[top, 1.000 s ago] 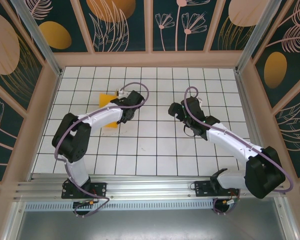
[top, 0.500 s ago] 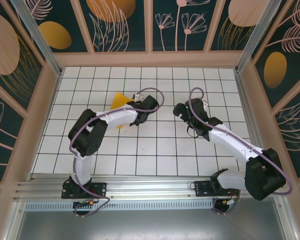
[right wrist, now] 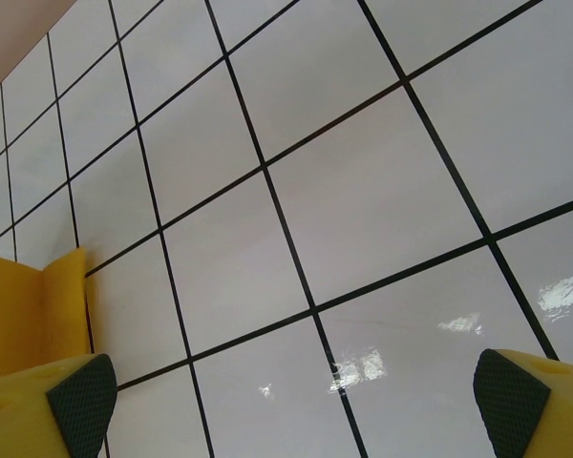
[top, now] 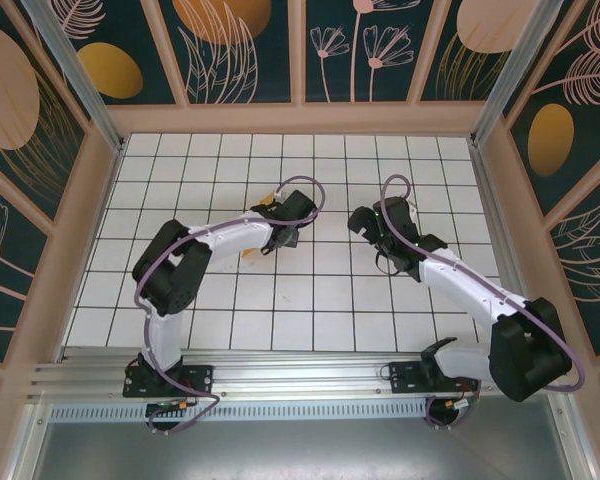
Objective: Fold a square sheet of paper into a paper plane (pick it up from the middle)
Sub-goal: Turn over the paper at the center of the table, then move the paper to the center of the table.
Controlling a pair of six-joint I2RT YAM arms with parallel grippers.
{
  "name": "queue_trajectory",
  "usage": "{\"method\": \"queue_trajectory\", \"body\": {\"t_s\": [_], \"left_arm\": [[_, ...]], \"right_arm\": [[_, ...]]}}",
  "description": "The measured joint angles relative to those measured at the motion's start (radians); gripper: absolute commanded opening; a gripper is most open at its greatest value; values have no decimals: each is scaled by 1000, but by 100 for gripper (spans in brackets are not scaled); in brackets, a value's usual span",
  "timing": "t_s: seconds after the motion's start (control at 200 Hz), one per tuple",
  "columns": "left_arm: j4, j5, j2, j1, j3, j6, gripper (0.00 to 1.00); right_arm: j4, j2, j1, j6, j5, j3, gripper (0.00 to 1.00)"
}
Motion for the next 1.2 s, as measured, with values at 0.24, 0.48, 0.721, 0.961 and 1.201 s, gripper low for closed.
{"method": "queue_trajectory", "body": {"t_s": [0.24, 0.48, 0.721, 0.961, 1.201], "left_arm": [[136, 201, -277, 13, -94, -35, 75], [319, 403, -427, 203, -285, -130, 60], [357, 488, -297, 291, -341, -171, 43], [374, 486, -167, 304, -340, -170, 43], [372, 457, -106, 303, -340, -170, 44]], "right_arm": [[14, 56, 3, -25, -84, 0, 99], [29, 153, 62, -38, -125, 59, 98], [53, 249, 129, -47, -148, 123, 98], [60, 303, 159, -46, -174, 141, 98], [61, 333, 166, -47, -183, 157, 98]]}}
